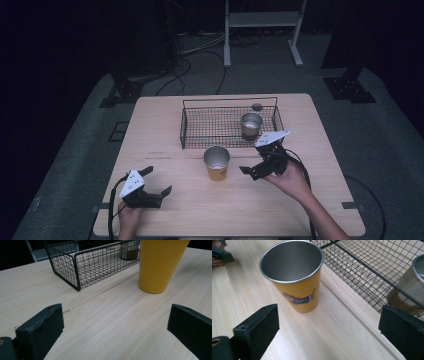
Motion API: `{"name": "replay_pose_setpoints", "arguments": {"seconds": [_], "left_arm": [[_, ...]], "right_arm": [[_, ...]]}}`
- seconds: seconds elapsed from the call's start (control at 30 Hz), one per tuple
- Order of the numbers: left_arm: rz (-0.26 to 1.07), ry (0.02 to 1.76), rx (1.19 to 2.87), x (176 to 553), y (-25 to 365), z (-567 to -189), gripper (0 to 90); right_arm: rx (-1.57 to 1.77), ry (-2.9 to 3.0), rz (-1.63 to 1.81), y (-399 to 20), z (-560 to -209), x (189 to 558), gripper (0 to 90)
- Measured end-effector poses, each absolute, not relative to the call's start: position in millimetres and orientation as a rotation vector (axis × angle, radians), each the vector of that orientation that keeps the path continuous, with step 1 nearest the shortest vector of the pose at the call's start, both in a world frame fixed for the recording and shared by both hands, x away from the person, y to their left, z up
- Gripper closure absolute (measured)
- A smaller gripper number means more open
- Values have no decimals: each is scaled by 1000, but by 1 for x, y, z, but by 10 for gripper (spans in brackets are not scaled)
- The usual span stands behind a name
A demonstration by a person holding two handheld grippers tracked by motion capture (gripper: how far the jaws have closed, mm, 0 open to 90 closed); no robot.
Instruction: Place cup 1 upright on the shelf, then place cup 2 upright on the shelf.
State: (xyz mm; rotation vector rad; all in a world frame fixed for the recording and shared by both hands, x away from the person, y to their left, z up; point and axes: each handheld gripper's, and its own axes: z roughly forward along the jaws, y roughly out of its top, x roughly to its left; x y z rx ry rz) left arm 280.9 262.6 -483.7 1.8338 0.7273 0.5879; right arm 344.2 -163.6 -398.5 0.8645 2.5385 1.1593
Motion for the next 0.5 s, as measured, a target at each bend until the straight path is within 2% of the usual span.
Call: {"name": "replay_pose_setpoints", "arguments": {"seconds": [0.5], "left_arm": [[594, 727, 1843, 280, 262, -484, 0]], "right_arm": [[821, 2579, 1158, -154, -410, 332, 19]]}}
